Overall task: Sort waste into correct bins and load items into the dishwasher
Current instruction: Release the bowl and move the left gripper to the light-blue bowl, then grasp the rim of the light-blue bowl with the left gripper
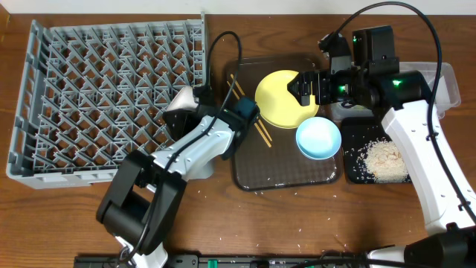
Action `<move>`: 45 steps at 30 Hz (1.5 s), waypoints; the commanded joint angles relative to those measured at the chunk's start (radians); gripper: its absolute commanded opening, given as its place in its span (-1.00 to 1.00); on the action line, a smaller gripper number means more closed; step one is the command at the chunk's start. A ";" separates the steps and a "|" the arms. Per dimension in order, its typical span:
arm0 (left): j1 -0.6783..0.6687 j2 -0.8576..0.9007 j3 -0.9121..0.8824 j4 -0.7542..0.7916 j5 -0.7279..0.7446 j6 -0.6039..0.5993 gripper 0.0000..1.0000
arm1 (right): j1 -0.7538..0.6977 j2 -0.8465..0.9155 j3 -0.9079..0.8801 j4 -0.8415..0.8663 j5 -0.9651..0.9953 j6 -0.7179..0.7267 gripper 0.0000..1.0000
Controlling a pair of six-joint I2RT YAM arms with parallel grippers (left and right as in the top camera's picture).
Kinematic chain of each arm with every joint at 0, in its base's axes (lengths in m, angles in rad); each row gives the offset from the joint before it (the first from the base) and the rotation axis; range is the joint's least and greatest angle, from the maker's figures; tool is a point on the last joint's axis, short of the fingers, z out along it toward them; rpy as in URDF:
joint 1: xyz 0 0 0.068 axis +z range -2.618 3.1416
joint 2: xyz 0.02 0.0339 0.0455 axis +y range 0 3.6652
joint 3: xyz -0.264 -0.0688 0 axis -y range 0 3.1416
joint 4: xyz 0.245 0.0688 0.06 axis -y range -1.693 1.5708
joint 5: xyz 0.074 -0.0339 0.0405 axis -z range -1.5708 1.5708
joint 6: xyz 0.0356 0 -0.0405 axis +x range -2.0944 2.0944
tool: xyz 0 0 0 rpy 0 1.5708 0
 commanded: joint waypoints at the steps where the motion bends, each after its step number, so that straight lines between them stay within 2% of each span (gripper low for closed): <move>1: 0.002 -0.072 0.009 -0.003 0.219 0.026 -0.02 | -0.013 -0.003 0.012 -0.001 -0.001 -0.010 0.98; 6: 0.002 -0.153 0.034 0.008 0.454 0.029 0.24 | -0.013 -0.003 0.012 -0.001 -0.001 -0.010 0.98; 9: 0.002 -0.208 0.036 0.044 0.572 0.029 0.31 | -0.013 -0.003 0.012 -0.001 -0.001 -0.010 0.99; 12: 0.005 -0.283 0.036 0.101 0.729 0.028 0.51 | -0.013 -0.003 0.012 -0.001 -0.001 -0.010 0.99; 14: 0.009 -0.320 0.036 0.131 0.812 0.013 0.56 | -0.013 -0.003 0.012 -0.001 -0.001 -0.010 0.98; 15: 0.016 -0.346 0.036 0.156 0.891 -0.041 0.56 | -0.013 -0.003 0.012 -0.001 -0.001 -0.010 0.99; 20: 0.019 -0.341 0.032 0.225 1.062 -0.136 0.56 | -0.013 -0.003 0.012 -0.001 -0.001 -0.010 0.99; 25: 0.023 -0.315 0.028 0.254 1.080 -0.212 0.56 | -0.013 -0.003 0.012 -0.001 -0.001 -0.010 0.98; 32: 0.024 -0.311 0.028 0.306 1.084 -0.216 0.56 | -0.032 -0.014 0.040 0.090 -0.001 0.044 0.98; 38: 0.021 -0.259 0.028 0.355 1.114 -0.211 0.53 | -0.187 -0.054 0.191 0.014 0.103 0.165 0.98; 41: 0.021 -0.199 0.032 0.405 1.201 -0.163 0.48 | -0.286 -0.076 0.258 -0.057 0.183 0.178 0.99; 45: 0.011 -0.135 0.068 0.394 1.222 -0.147 0.47 | -0.393 -0.099 0.289 -0.125 0.283 0.192 0.99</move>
